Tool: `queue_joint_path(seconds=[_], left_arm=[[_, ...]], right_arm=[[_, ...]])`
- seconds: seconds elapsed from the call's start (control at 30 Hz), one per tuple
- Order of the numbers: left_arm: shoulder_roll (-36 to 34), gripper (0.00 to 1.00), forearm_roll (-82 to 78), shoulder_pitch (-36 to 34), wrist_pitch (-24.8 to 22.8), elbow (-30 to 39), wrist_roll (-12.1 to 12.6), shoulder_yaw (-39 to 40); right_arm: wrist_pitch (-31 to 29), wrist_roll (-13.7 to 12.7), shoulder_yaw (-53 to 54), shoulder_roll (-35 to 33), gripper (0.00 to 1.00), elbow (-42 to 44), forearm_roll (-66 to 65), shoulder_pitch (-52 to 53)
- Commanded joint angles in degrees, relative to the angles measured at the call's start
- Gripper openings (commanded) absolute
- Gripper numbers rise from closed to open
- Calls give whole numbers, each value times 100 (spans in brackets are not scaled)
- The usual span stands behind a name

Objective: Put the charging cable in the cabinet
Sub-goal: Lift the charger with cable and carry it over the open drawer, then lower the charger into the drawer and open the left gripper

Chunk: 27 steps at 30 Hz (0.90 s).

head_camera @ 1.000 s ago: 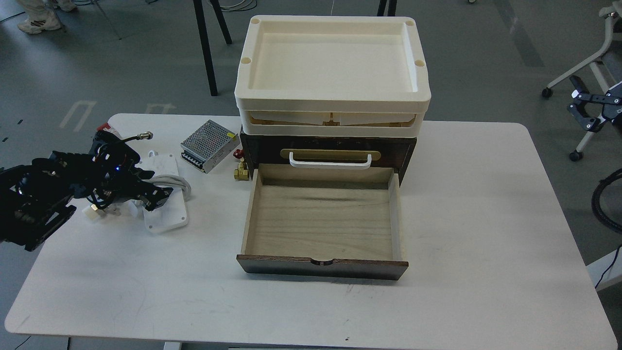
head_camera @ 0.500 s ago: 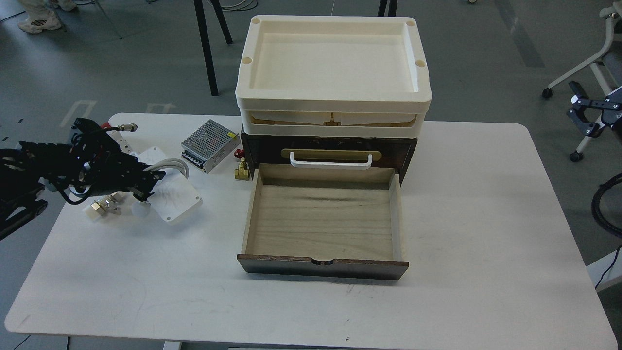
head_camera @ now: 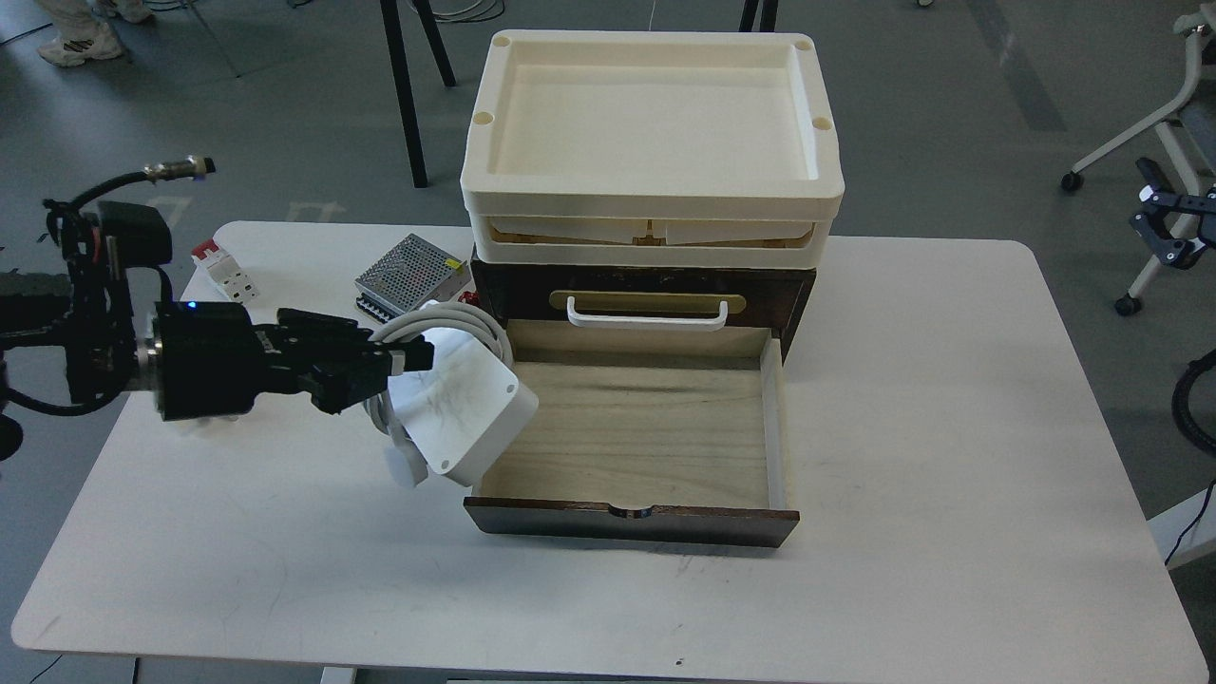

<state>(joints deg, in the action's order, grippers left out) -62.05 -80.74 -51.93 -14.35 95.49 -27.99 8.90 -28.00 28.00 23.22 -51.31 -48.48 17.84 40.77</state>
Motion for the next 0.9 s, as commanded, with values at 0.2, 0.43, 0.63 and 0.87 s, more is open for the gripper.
queue_joint_path(seconds=[0.2, 0.43, 0.63, 0.87], left_arm=[[2143, 0, 602, 323, 19, -1681, -1, 6], [2663, 0, 647, 386, 55, -2613, -1, -3], [3076, 0, 849, 534, 55, -3317, -1, 33], [3498, 5, 779, 798, 46, -3669, -1, -29]], right_arm=[[0, 0, 34, -240, 100, 14, 0, 1], [0, 0, 43, -231, 100, 58, 140, 1], [0, 0, 43, -231, 100, 58, 158, 1], [0, 0, 43, -231, 100, 67, 158, 1]])
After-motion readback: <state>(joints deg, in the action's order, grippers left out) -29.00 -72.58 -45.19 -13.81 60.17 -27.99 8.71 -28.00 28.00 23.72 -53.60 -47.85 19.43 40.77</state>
